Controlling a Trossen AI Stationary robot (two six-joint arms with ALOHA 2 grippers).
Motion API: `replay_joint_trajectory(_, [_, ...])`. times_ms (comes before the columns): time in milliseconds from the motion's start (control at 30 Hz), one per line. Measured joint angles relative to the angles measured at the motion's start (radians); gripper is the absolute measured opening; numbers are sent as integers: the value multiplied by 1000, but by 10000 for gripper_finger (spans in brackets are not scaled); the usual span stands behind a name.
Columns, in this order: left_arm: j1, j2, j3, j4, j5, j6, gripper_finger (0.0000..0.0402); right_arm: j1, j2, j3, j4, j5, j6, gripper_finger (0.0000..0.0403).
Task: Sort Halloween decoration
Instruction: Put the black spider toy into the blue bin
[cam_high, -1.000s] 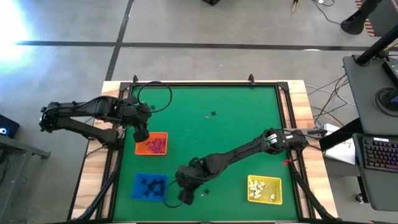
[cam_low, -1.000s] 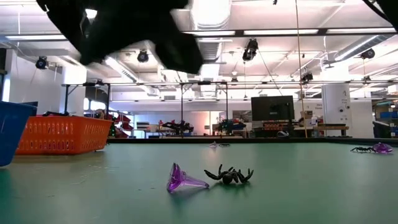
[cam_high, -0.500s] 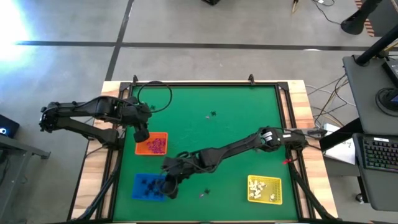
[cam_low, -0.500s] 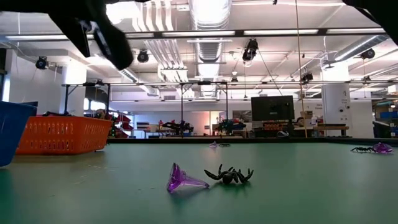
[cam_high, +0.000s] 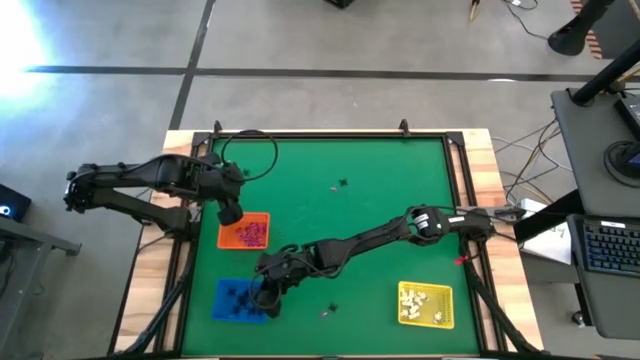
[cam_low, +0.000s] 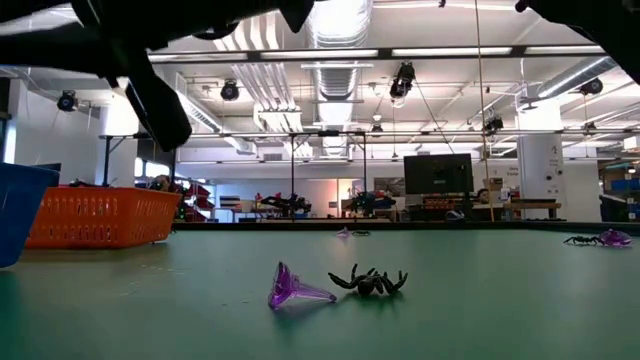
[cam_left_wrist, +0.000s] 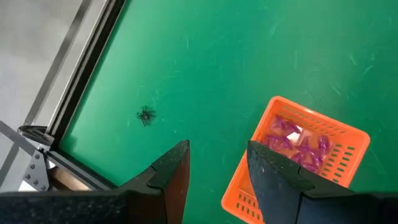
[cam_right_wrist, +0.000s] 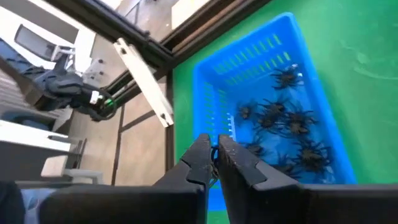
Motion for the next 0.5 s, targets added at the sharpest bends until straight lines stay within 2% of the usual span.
replay_joint_trajectory(333, [1,49,0,-1,-12,3,157,-29,-4,0,10,-8,-27,107])
replay_joint_trajectory(400, [1,60,0,-10,-34,4,164,-41,-19,0,-20,-44,-11,120])
replay_joint_trajectory(500, [1,70,0,-26,-83,24,175,-74,-67,15,-180,-138,-22,131])
